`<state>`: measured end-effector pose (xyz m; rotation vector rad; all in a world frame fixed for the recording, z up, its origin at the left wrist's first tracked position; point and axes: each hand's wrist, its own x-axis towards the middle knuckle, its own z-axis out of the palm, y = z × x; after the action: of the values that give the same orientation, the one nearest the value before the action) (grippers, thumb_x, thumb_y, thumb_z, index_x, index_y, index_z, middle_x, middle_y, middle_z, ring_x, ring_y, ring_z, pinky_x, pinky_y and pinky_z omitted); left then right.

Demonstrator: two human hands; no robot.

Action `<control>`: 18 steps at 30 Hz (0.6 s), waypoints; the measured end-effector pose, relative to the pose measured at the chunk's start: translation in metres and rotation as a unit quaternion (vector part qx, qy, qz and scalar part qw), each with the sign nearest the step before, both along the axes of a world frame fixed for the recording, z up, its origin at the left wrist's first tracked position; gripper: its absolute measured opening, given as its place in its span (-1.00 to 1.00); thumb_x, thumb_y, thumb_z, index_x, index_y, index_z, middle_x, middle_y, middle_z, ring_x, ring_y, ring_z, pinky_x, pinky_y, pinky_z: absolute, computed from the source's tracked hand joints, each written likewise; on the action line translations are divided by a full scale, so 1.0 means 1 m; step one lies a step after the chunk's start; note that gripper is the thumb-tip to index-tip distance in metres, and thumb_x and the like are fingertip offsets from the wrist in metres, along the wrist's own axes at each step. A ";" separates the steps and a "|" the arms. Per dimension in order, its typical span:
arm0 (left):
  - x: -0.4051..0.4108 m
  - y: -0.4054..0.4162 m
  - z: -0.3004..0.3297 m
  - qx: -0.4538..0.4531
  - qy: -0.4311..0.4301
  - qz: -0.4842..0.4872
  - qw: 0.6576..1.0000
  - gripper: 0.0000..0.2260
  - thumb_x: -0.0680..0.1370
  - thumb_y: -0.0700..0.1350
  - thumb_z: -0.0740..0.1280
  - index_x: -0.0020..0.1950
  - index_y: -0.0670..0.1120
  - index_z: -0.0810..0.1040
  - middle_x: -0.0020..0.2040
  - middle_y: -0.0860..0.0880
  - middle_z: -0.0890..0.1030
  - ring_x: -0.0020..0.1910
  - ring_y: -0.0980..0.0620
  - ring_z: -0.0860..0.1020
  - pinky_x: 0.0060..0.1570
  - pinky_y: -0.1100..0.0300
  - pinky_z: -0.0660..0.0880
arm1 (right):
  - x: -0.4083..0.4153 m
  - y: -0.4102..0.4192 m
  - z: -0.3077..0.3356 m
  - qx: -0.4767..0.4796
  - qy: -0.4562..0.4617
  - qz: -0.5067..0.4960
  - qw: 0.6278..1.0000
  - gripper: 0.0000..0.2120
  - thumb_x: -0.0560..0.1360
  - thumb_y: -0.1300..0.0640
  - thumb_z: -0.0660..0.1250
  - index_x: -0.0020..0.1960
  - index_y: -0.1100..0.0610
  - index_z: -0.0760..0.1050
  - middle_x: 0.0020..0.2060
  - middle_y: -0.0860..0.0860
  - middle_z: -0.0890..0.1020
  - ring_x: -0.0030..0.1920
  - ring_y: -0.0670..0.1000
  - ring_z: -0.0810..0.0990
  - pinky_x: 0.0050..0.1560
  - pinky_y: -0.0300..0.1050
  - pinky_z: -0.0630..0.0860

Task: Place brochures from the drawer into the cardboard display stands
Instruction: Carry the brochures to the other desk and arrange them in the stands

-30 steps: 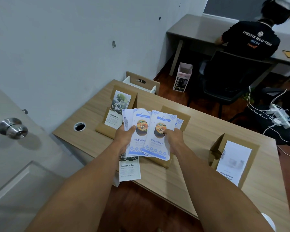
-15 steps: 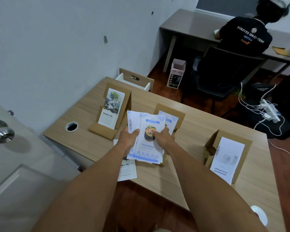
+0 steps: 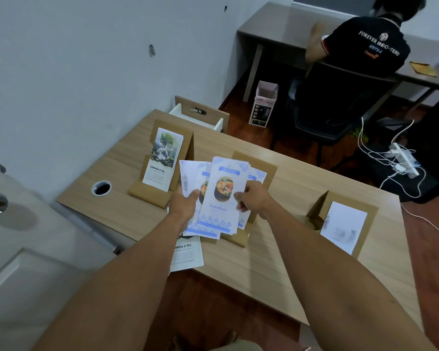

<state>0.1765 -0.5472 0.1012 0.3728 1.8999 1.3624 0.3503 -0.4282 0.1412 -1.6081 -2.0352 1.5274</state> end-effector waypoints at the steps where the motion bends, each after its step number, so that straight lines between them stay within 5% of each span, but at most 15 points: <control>1: -0.003 -0.001 -0.001 0.003 0.010 0.015 1.000 -0.70 0.62 -0.11 0.35 0.34 -0.15 0.53 0.19 -0.12 0.66 0.08 -0.12 0.65 0.01 0.00 0.62 | 0.002 0.003 0.000 0.009 0.030 -0.027 0.999 -0.93 0.58 0.32 0.30 0.00 0.26 0.56 -0.31 0.20 0.65 -0.31 0.13 0.66 -0.22 0.04 0.67; 4: -0.015 -0.007 -0.005 -0.001 0.032 0.063 0.998 -0.76 0.62 -0.12 0.35 0.27 -0.16 0.51 0.17 -0.13 0.64 0.05 -0.12 0.62 -0.10 0.07 0.58 | 0.009 0.016 -0.001 0.050 0.068 -0.087 0.993 -0.86 0.57 0.31 0.28 0.04 0.18 0.59 -0.25 0.16 0.66 -0.34 0.11 0.66 -0.29 -0.02 0.61; 9: -0.026 -0.018 -0.017 -0.031 0.031 0.094 0.995 -0.76 0.61 -0.07 0.36 0.25 -0.08 0.53 0.17 -0.11 0.67 0.05 -0.16 0.66 0.08 -0.15 0.64 | 0.024 0.028 -0.018 0.048 0.064 -0.125 0.989 -0.84 0.56 0.29 0.31 0.09 0.18 0.60 -0.12 0.15 0.72 -0.31 0.16 0.72 -0.17 0.18 0.70; 18: -0.019 -0.023 -0.028 -0.046 -0.006 0.087 0.995 -0.78 0.61 -0.07 0.37 0.23 -0.09 0.51 0.16 -0.11 0.66 0.03 -0.16 0.68 0.03 -0.11 0.66 | 0.026 0.015 -0.053 0.072 0.032 -0.149 0.986 -0.85 0.57 0.27 0.28 0.06 0.14 0.59 -0.11 0.15 0.72 -0.21 0.18 0.74 -0.09 0.20 0.68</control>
<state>0.1571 -0.5705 0.0736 0.1544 2.0153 1.3788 0.3763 -0.4133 0.0880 -1.6917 -1.7316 1.2800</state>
